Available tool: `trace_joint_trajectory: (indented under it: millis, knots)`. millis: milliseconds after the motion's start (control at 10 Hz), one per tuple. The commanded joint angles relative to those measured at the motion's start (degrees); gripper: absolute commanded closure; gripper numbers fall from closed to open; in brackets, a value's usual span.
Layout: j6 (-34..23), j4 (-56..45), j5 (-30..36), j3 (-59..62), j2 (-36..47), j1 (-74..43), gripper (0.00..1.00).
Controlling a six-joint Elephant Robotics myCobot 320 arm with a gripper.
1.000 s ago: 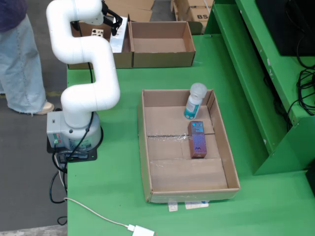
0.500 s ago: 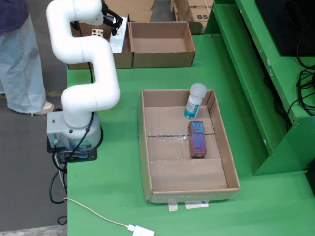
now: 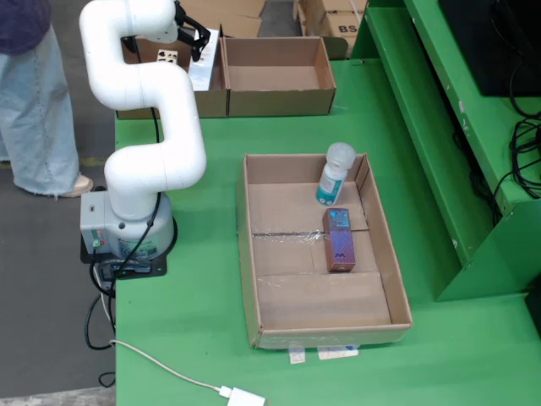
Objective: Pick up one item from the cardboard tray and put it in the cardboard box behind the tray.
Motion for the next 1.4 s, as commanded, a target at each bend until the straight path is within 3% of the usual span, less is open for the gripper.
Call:
trace_joint_trajectory:
  millis: [0,300,700,800,900,1100,1300]
  knots:
    - [0.28,0.59,-0.05,1.66,1.55,-0.28,0.0]
    - [-3.04,7.12,-7.98,1.66,2.75,4.65,0.0]
    - [-2.6,1.91,-7.8,1.66,6.06,3.48,0.0]
    - [-2.42,-18.61,-6.14,7.6,12.52,-0.51,0.0]
    - [-1.84,-33.63,-6.73,30.61,4.91,-0.99,0.0]
    - [0.13,-53.1,-7.48,55.24,0.96,-1.93,0.0]
    - [3.82,-69.88,-8.85,67.94,5.1,-1.76,0.0]
